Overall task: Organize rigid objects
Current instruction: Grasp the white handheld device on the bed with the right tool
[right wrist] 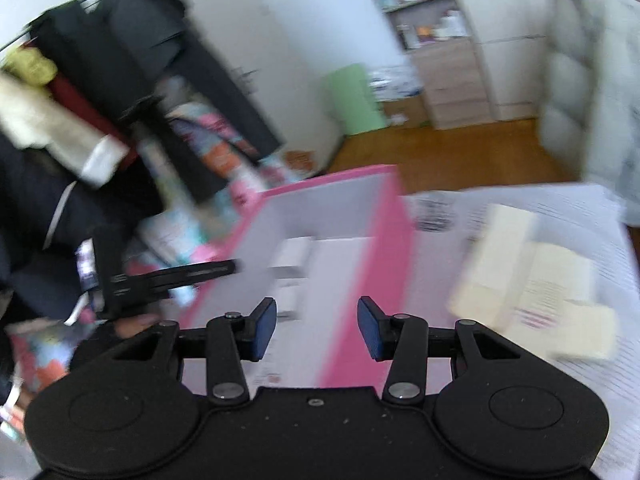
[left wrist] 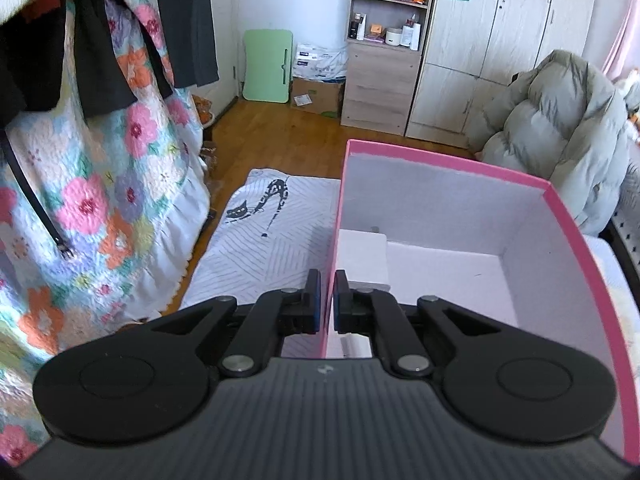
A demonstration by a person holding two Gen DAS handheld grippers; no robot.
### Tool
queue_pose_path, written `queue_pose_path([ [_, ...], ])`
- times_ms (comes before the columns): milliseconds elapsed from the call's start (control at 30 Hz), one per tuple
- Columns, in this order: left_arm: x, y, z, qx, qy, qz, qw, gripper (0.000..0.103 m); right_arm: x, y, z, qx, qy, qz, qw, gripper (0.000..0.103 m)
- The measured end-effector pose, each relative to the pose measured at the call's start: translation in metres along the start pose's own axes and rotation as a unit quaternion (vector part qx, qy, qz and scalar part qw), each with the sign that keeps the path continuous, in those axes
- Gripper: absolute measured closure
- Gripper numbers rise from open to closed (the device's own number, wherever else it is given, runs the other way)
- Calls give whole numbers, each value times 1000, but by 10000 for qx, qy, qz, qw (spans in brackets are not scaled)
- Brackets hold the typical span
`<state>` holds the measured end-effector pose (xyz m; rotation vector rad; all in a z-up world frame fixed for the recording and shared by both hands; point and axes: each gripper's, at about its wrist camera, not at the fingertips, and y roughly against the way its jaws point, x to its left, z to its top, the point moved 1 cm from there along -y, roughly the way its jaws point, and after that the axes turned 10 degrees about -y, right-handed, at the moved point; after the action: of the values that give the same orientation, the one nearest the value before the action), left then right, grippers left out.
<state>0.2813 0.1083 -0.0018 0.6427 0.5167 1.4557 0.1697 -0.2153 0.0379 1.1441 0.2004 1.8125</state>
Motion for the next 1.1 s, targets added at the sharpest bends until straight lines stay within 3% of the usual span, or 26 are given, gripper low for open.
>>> queue_pose_path([
  [200, -13, 1, 3, 15, -463, 335, 9984, 97, -50, 16, -9, -207, -367, -654, 9970, 53],
  [500, -10, 2, 3, -140, -159, 305, 9993, 97, -81, -2, -13, -348, -301, -1553, 9868, 52],
  [633, -9, 4, 1, -179, -118, 274, 9994, 97, -84, -14, -7, -386, -212, -1633, 9856, 52],
  [833, -8, 5, 0, -310, -75, 248, 9992, 97, -73, -38, 20, -467, -19, -1311, 9903, 46],
  [1100, -10, 3, 0, -282, -184, 252, 9991, 96, -82, -98, 79, -274, 11, -1906, 9813, 35],
])
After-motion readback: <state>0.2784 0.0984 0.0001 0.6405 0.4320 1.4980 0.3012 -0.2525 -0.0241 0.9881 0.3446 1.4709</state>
